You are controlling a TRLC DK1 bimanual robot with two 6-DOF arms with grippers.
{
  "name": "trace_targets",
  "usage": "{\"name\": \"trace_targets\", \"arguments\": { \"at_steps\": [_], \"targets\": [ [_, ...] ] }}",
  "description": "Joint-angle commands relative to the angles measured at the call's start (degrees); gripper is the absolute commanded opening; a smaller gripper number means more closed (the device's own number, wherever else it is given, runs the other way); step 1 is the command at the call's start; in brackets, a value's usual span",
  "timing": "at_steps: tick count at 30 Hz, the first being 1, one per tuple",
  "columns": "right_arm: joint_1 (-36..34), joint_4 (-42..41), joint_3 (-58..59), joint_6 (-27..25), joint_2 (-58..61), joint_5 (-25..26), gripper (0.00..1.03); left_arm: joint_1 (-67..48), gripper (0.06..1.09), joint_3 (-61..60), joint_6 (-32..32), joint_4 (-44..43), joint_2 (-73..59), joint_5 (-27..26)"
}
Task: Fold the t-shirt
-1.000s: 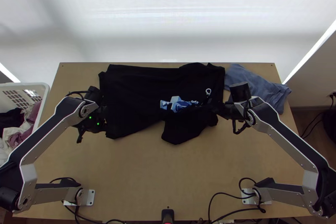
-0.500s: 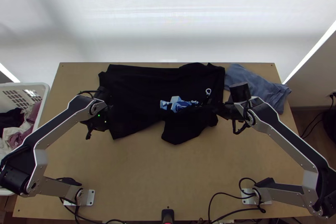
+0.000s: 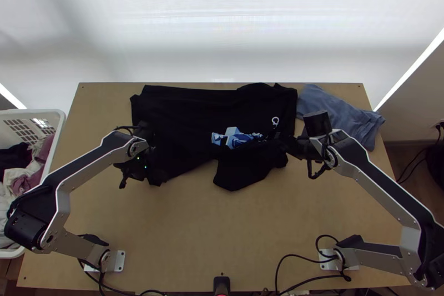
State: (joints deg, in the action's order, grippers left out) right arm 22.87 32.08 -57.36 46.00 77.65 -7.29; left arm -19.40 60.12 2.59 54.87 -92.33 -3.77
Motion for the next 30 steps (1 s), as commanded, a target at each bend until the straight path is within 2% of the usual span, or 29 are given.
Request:
{"name": "trace_targets", "arguments": {
  "at_steps": [1,12,13,16,18,19,24,30],
  "targets": [
    [0.15,-0.70,1.20,0.06,-1.27,0.35,0.03,-0.47,0.81,-1.67,0.75,-0.73,-0.83,0.25],
    [0.24,-0.79,1.99,0.06,-2.24,0.35,0.03,-0.38,0.81,-2.64,0.84,-3.81,-1.44,0.25],
    [0.24,-0.79,2.08,0.06,-2.41,0.35,0.03,-0.47,0.75,-2.64,0.84,-3.98,-1.53,0.25],
    [0.24,-0.79,2.08,0.06,-2.76,0.35,0.03,-0.90,0.34,-2.55,1.72,-7.50,-1.18,0.34],
    [0.24,-0.79,2.17,0.06,-3.03,0.35,0.03,-1.52,0.12,-2.46,1.72,-9.08,-1.18,0.69],
    [0.24,-0.79,2.26,0.06,-3.12,0.35,0.03,-1.61,0.10,-2.29,1.72,-9.52,-1.44,0.69],
    [0.24,-0.79,2.87,0.06,-4.35,0.35,0.03,-0.64,0.10,-0.62,1.63,-10.14,-0.57,1.49],
    [0.07,-1.05,2.61,-0.56,-7.42,0.43,0.03,5.69,0.09,10.46,3.30,-7.32,5.15,1.57]
  ]
}}
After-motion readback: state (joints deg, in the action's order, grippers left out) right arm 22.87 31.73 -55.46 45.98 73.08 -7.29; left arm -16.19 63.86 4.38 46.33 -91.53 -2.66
